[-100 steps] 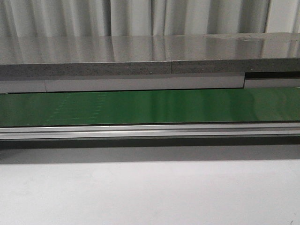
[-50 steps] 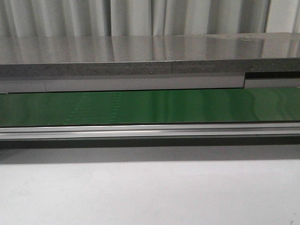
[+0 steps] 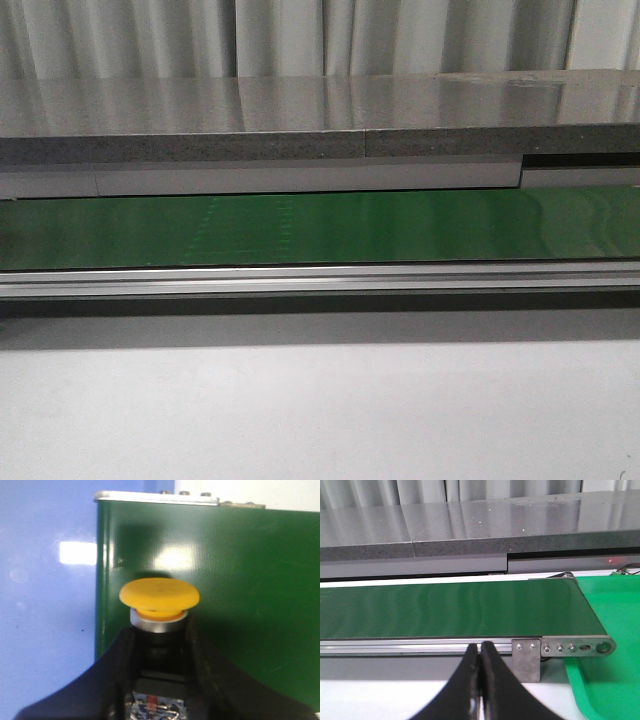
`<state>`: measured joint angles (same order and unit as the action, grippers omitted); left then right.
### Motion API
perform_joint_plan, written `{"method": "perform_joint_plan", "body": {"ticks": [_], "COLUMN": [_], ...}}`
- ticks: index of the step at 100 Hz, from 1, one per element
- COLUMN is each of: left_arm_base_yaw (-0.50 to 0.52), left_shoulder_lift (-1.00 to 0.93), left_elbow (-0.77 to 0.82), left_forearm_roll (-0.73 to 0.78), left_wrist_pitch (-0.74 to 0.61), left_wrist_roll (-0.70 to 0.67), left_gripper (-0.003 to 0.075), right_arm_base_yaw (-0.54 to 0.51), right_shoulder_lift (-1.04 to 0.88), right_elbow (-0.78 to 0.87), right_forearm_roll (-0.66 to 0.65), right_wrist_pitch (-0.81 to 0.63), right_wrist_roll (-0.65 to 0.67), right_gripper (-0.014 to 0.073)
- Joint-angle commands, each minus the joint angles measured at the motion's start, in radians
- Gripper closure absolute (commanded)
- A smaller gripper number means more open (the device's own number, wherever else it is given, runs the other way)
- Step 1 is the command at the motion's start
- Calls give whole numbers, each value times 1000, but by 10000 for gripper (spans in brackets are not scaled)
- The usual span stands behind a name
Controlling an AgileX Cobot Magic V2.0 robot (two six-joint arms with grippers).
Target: Move button from left to right
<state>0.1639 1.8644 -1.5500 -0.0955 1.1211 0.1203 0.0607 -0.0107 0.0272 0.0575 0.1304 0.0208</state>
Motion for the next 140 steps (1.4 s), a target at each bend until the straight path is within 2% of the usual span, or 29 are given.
{"method": "perform_joint_plan", "body": {"ticks": [1,8,15,20,37,46,75,96,116,140], "left_arm_base_yaw": [-18,-23,-23,-23,-23,-23,-25,-32,-91,-209], "left_shoulder_lift": [-42,-42,-42,-41,-41,-41,-74,-189,-378,-709], "left_elbow": [-31,-31,-31,-31,-31,-31,-31,-24,112,441], "left_forearm_roll": [-11,-11,-11,-11,-11,-11,-49,-71,-77,-75], "left_wrist_pitch": [-15,-15,-15,-15,-15,-9,8,-86,-270,-587], "left_wrist_roll": [2,4,4,4,4,4,4,8,32,55], "left_gripper": [738,709,634,559,226,136,133,133,133,133], "right_arm_base_yaw": [1,1,1,1,1,1,1,1,1,1], "right_shoulder_lift": [-18,-18,-18,-18,-18,-18,-18,-18,-18,-18], "right_elbow": [-14,-14,-14,-14,-14,-14,-14,-14,-14,-14], "right_forearm_roll": [1,1,1,1,1,1,1,1,1,1], "right_wrist_pitch": [-89,-89,-89,-89,-89,-89,-89,-89,-89,-89], "right_wrist_roll": [0,0,0,0,0,0,0,0,0,0], "right_gripper": [662,662,662,662,662,662,662,662,662,662]}}
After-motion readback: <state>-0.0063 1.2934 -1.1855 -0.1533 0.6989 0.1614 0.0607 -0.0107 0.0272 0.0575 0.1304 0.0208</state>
